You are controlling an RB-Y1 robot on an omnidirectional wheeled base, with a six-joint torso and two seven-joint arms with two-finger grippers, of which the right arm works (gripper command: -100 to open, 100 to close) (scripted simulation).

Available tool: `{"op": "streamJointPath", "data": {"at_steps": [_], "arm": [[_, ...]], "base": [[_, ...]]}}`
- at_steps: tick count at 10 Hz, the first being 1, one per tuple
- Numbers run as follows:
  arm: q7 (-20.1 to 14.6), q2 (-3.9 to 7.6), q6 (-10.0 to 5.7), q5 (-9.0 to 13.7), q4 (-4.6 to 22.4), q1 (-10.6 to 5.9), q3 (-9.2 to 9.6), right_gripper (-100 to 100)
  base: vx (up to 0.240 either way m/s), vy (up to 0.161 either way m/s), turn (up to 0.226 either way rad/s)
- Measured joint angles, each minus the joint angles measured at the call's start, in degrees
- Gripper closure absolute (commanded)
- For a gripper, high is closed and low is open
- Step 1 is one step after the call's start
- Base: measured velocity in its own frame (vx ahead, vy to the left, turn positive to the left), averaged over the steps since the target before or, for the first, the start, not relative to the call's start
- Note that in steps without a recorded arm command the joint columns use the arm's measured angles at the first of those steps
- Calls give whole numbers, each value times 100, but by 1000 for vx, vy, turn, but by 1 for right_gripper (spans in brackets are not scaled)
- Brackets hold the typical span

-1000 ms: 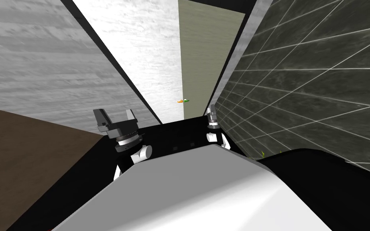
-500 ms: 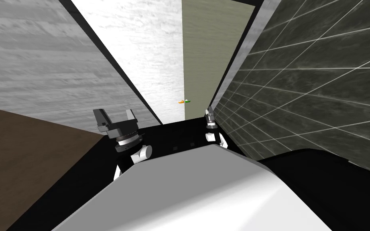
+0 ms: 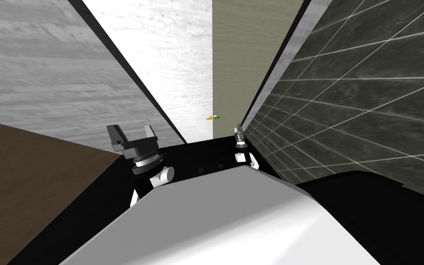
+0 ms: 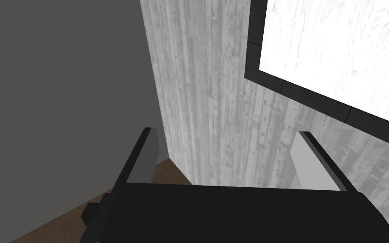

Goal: Pull the door open

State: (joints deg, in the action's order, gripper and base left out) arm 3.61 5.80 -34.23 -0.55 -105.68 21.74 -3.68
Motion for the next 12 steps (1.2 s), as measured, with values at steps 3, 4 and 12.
{"op": "streamJointPath", "data": {"at_steps": [3, 4, 12], "arm": [[-78, 64, -56, 54, 415, -148, -16, -100], [-112, 87, -93, 74, 591, -206, -25, -100], [-347, 248, -308, 223, 1757, -561, -57, -100]], "base": [[94, -9, 45], [97, -6, 44], [97, -7, 48]]}}
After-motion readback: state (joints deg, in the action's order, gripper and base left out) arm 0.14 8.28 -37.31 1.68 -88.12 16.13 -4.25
